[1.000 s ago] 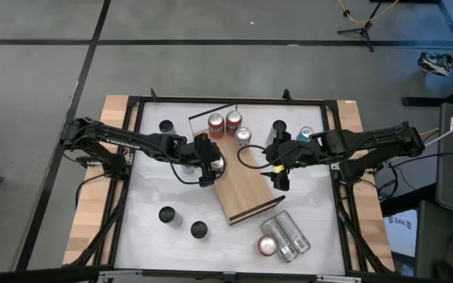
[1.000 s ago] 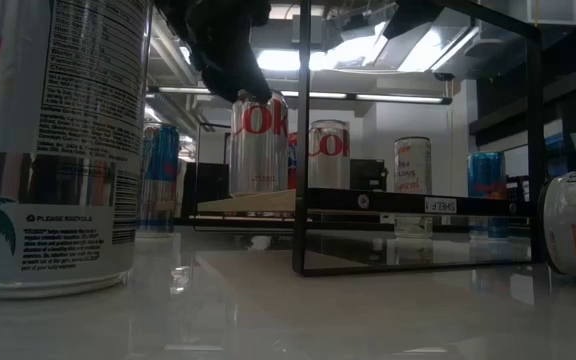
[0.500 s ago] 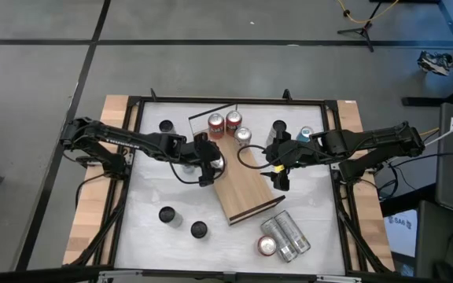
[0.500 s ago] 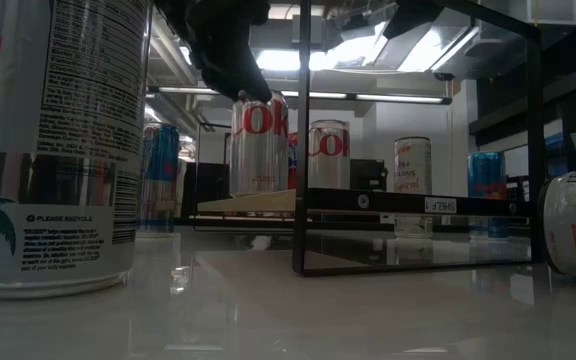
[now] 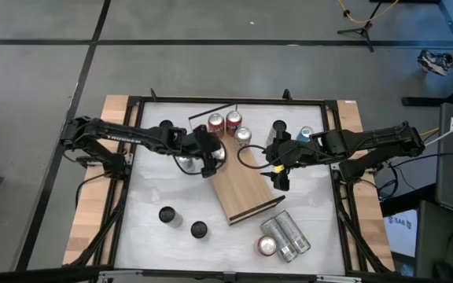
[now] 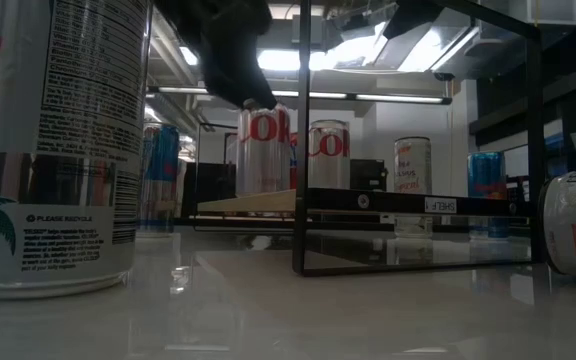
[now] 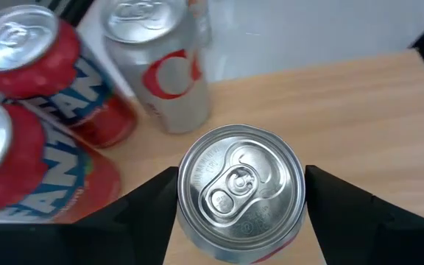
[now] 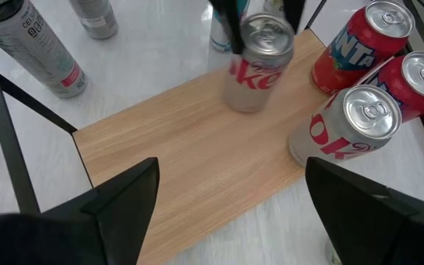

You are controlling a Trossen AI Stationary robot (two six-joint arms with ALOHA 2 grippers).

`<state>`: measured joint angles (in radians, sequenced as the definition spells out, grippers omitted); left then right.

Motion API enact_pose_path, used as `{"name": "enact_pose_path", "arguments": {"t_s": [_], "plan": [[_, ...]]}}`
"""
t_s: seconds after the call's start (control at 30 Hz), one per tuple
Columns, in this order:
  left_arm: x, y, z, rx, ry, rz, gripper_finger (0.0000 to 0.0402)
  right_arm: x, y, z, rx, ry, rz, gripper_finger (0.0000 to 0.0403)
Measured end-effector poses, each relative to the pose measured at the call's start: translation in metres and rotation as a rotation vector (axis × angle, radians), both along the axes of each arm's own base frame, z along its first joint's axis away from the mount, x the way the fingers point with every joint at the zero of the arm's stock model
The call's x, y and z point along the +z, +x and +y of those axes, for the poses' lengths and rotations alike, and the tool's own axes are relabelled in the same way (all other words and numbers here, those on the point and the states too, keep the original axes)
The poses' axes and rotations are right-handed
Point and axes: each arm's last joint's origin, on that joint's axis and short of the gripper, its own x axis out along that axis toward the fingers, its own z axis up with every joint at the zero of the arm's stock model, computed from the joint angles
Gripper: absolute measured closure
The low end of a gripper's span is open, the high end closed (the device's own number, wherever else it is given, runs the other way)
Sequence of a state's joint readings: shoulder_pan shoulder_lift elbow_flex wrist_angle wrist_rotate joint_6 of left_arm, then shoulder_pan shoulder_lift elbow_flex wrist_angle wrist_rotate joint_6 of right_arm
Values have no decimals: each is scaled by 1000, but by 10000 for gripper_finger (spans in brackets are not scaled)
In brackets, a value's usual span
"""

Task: Place canned beverage on shelf
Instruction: Align the white soda can with the other white soda can

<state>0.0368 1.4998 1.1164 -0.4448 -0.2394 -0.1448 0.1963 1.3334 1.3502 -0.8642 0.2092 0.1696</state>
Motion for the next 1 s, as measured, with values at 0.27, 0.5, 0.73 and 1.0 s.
{"name": "enact_pose_path", "arguments": {"t_s": [0.27,0.5,0.73,1.0], "plan": [[2,1,23,0,72,-17,146,0,0,0,0,0,0,65],[2,-1,42,11,51,-20,146,0,0,0,0,0,0,65],[3,-2,56,28,37,-51,146,0,0,0,0,0,0,65],[4,-1,57,19,26,-65,146,0,0,0,0,0,0,65]]}}
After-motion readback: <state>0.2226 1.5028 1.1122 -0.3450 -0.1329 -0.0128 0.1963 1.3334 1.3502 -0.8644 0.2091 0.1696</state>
